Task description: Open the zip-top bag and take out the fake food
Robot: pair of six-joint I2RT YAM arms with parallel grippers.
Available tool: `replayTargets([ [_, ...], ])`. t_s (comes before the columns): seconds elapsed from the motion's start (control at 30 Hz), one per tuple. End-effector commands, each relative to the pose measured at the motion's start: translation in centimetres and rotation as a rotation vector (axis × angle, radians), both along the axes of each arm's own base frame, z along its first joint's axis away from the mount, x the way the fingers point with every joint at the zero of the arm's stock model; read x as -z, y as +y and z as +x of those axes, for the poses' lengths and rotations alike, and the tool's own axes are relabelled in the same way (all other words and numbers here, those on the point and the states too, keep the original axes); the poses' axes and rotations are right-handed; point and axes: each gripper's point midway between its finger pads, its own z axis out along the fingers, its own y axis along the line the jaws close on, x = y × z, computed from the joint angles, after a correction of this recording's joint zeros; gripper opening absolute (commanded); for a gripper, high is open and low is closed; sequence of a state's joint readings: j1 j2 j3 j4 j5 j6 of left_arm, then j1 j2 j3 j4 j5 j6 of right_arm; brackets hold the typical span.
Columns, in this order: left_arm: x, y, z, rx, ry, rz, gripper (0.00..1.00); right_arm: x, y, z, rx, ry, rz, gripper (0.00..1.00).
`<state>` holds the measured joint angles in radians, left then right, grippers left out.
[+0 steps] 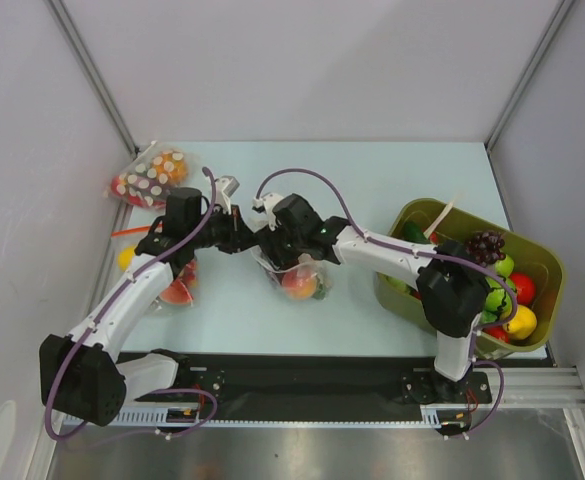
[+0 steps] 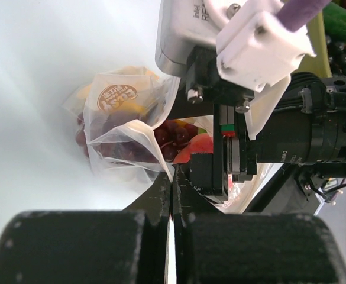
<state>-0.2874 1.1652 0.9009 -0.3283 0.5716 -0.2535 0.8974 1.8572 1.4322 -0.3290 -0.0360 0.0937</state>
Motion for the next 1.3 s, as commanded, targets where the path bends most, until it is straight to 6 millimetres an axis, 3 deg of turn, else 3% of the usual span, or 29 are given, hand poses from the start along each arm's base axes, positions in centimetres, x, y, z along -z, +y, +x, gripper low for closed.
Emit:
replayTargets([
  [0.0,-1.5,-1.1,-0.6,0.058,-0.029,-0.05,0.0,2.4,0.9,0.8,-0.01,-0.015,-0.002,0.66],
  [0.43,-1.5,-0.9,-0.5,0.048,-0.03,-0.041,0.0,8.8,-0.6,2.1,0.088,0.007,-0.146,0.69],
  [0.67,-1.7,-1.0,-0.6,0.053,-0.034,-0.048,0.0,11.3,-3.1,3.0,0.207,-0.027,-0.273,0.68],
  [0.77,-1.7,-1.0,-0.6,0.054,-0.032,-0.049,0.0,12.0,-3.7,3.2,0.229,-0.027,-0.294,0.6],
  [0.83,-1.7,-1.1,-0.6,0.055,-0.034,-0.05,0.0,12.7,-3.9,3.1,0.238,-0.018,-0.312,0.46],
  [0.97,-1.6,-1.0,-0.6,0.053,-0.03,-0.047,0.0,12.1,-3.6,2.8,0.239,-0.008,-0.271,0.28],
  [1.03,-1.5,-1.0,-0.6,0.051,-0.029,-0.046,0.0,10.1,-3.1,2.9,0.236,-0.018,-0.22,0.15],
  [1.27,-1.4,-0.4,-0.2,0.011,-0.037,-0.019,0.0,3.1,-2.2,2.2,0.197,-0.041,-0.078,0.14],
])
